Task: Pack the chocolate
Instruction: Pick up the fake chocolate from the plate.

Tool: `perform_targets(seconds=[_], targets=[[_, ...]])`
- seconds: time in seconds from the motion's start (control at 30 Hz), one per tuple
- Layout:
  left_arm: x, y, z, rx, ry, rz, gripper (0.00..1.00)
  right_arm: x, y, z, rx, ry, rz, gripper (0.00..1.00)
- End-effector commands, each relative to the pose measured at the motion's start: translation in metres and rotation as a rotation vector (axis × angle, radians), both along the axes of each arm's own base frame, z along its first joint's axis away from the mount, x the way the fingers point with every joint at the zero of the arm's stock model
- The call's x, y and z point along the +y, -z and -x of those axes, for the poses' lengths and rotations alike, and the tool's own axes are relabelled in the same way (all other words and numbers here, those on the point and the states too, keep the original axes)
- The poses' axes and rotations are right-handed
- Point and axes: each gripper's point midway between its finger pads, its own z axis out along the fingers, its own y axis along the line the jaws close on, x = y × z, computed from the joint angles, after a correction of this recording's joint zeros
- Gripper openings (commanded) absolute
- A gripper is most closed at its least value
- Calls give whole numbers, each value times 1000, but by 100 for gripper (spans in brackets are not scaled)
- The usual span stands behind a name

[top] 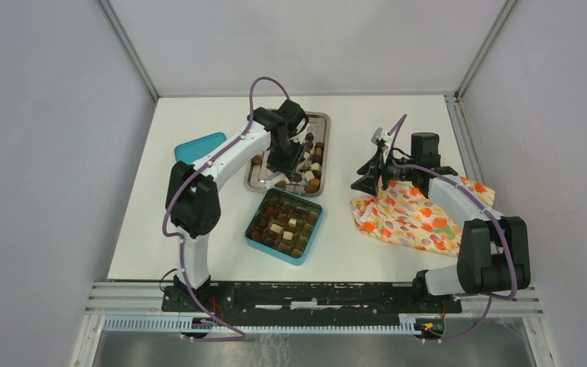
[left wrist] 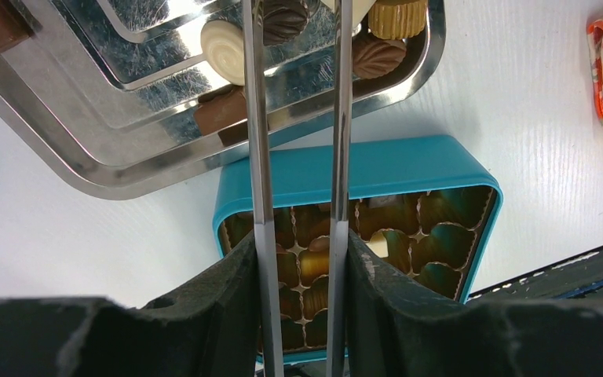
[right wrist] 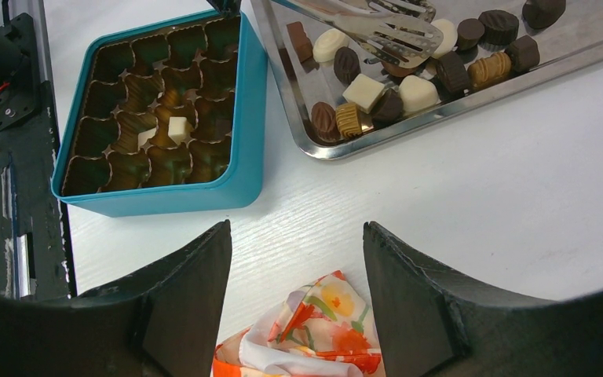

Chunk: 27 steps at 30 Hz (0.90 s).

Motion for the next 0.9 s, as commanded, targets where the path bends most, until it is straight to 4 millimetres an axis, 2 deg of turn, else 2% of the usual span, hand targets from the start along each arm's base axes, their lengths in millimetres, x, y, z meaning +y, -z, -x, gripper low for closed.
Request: perform_targets(seconds=[0.0,0.87], targets=[[-3,-8,-7,-40,47,22,45,1,-15,-4,-77,-16,-12,68],[8,-13,-13,-82,26,-33,43,1,-15,-3,-73,-19,-16,68]])
